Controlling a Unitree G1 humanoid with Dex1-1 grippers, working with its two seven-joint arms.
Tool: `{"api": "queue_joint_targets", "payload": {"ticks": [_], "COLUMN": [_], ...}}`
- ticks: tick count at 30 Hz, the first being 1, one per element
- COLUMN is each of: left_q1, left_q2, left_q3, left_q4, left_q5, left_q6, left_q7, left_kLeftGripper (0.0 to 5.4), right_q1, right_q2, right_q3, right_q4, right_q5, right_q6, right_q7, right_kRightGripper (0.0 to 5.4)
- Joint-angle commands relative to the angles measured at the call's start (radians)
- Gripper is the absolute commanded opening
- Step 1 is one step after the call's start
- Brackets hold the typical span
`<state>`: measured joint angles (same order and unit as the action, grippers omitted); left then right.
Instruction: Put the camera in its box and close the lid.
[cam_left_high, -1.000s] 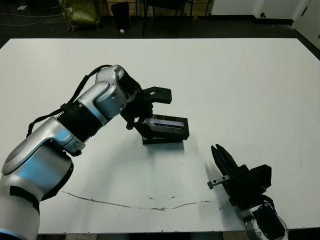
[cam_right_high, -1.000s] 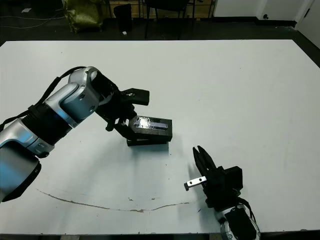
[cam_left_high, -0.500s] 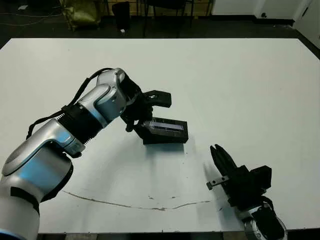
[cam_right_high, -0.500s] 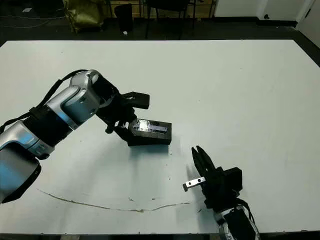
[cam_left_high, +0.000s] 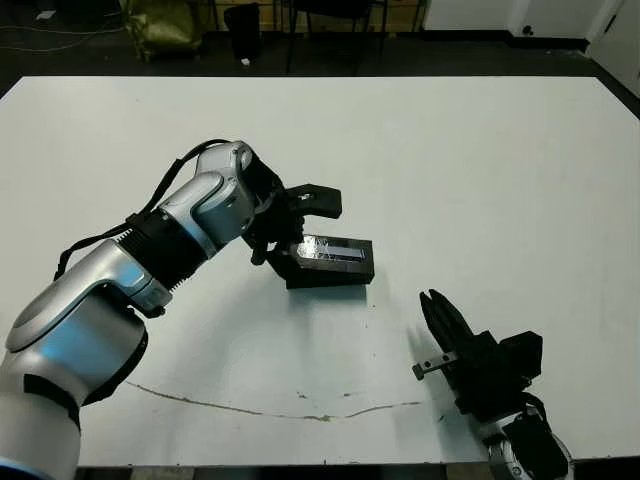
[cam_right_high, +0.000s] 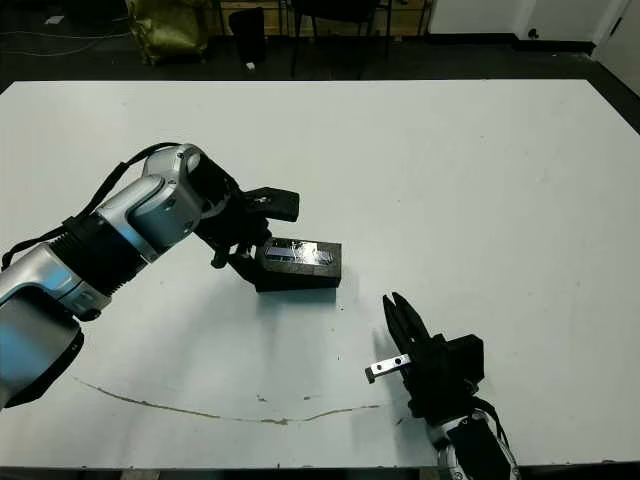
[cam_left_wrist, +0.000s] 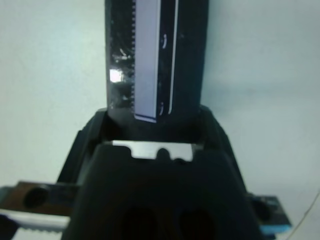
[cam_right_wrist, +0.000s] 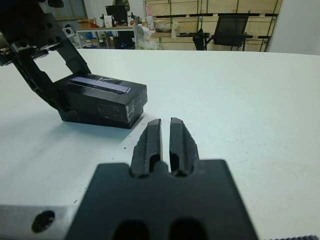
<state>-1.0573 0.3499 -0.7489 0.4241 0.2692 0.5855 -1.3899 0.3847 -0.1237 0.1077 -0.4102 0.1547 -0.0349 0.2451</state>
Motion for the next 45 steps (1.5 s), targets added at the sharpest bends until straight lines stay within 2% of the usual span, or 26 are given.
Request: {"api": "queue_joint_targets", "payload": {"ticks": [1,6,9,12,18,21,26,35,45], "left_q1": [0.027,0.029,0.029,0.031,0.025,0.023,0.016,0.025,0.037], "left_q2": [0.009,0.013,0.007,0.009,-0.024,-0.033,-0.047,-0.033,-0.024], "left_q3": [-0.014,-0.012,-0.004,-0.004,0.018,0.023,0.029,-0.001,-0.017], "left_q4": [0.011,0.01,0.014,0.024,0.064,0.065,0.091,0.057,0.017], "left_q5": [0.023,0.029,0.025,0.02,-0.005,-0.014,-0.034,-0.024,0.002], "left_q6": [-0.008,-0.037,0.003,-0.029,0.09,0.133,0.167,0.133,0.17], "left_q7": [0.006,0.006,0.006,0.001,-0.007,-0.008,-0.022,-0.03,0.008], "left_kLeftGripper": [2.26,2.26,2.26,2.26,2.26,2.26,2.26,2.26,2.26], "right_q1": [0.019,0.01,0.008,0.01,0.0,0.004,0.0,-0.003,0.01], "right_q2": [-0.006,-0.008,-0.006,-0.008,-0.005,-0.005,-0.009,-0.009,-0.002], "right_q3": [-0.005,-0.006,-0.006,-0.005,-0.007,-0.005,-0.01,-0.008,-0.004], "right_q4": [0.007,0.018,0.022,0.006,0.042,0.022,0.025,0.022,0.016], "right_q5": [-0.002,0.002,0.006,-0.006,0.003,0.005,0.008,0.009,-0.002], "right_q6": [0.013,0.008,0.0,0.024,-0.023,0.007,0.001,0.011,0.017], "right_q7": [-0.002,0.006,0.01,-0.002,0.015,0.009,0.015,0.014,0.001], "right_kRightGripper": [0.0,0.0,0.0,0.0,0.0,0.0,0.0,0.0,0.0]}}
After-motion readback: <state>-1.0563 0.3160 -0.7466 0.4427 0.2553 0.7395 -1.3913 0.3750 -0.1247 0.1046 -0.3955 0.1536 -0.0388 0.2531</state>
